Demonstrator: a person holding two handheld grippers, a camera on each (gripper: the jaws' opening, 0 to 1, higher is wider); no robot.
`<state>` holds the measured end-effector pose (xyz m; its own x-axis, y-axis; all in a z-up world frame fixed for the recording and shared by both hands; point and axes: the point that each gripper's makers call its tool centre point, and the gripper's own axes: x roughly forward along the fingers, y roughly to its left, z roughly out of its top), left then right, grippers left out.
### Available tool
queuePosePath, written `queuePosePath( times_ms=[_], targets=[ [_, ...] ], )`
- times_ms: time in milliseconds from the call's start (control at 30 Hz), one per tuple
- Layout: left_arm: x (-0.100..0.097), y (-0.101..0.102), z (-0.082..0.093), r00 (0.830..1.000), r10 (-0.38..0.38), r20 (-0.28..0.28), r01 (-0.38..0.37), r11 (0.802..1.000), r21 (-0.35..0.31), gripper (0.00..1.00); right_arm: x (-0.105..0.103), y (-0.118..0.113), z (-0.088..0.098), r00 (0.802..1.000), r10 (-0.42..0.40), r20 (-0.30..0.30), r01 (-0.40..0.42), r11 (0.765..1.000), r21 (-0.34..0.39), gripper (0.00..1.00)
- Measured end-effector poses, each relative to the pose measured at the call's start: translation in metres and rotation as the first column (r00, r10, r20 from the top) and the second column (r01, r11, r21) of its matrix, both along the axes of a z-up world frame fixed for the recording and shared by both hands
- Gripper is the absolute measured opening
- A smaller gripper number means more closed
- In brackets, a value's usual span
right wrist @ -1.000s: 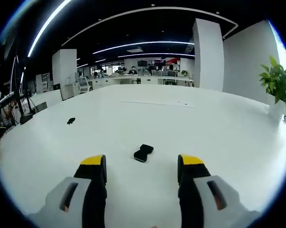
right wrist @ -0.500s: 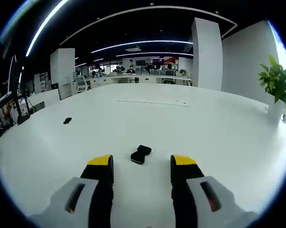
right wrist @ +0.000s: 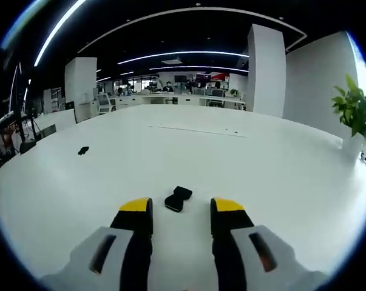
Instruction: Snap the two parts of the plastic buckle together until the buckle closes and remains connected.
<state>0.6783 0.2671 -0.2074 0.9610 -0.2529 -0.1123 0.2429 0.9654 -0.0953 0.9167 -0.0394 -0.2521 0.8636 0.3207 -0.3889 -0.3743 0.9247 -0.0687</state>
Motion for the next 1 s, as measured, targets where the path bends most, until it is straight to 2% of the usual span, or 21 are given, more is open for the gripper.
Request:
queuePosePath(
  times_ms=[1000],
  targets=[
    [0.0036,-0.0002,-0.0037,1.0,0.005,-0.013,-0.004,1.0,0.014,0.81,0.0061,0.0016,-0.0008,1.0,-0.003,-0.004,0.003,1.0,0.025,0.18]
  ],
)
